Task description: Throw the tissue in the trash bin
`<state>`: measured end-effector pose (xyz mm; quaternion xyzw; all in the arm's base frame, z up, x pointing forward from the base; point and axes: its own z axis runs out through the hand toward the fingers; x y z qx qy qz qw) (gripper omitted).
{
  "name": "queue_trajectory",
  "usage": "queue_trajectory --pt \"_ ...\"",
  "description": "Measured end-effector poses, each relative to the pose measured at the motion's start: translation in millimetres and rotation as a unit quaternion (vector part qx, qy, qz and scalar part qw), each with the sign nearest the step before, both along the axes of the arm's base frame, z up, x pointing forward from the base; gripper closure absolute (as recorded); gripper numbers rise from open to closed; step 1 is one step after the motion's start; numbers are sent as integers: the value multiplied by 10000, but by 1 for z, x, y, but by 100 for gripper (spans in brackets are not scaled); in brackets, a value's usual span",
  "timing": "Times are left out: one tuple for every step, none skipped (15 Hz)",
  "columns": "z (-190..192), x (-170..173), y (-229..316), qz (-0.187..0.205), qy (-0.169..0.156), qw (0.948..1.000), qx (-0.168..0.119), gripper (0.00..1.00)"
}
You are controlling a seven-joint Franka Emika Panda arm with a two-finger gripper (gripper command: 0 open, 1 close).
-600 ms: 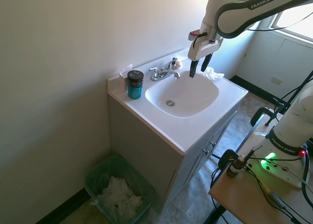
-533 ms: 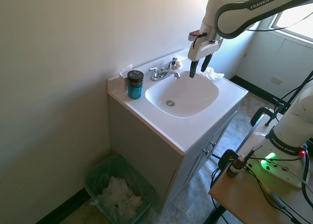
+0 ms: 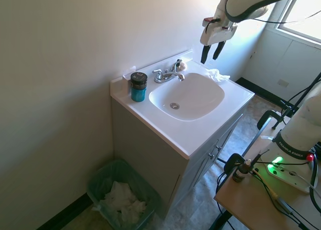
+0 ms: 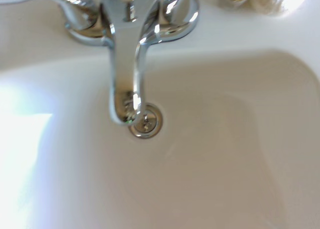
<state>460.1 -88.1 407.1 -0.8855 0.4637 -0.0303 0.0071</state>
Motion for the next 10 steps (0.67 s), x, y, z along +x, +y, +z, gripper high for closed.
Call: queue_trajectory --pt "-6 6 -12 -96 63 9999 -12 0" --pt "-13 10 -24 -202 131 9997 -8 0" --pt "-21 14 -36 -319 176 9993 -9 0" --pt "-30 17 -48 -438 216 9988 -5 0" --pt "-39 18 -61 -576 243 9980 -4 0" --pt "-51 18 -74 -705 313 9970 3 0" --pt "-63 18 -86 -822 400 9958 15 0" --pt "-74 18 -97 -922 467 9946 20 0" --pt "-84 19 -106 -1005 513 9936 25 0" --pt "-92 20 -113 -1077 550 9927 23 0"
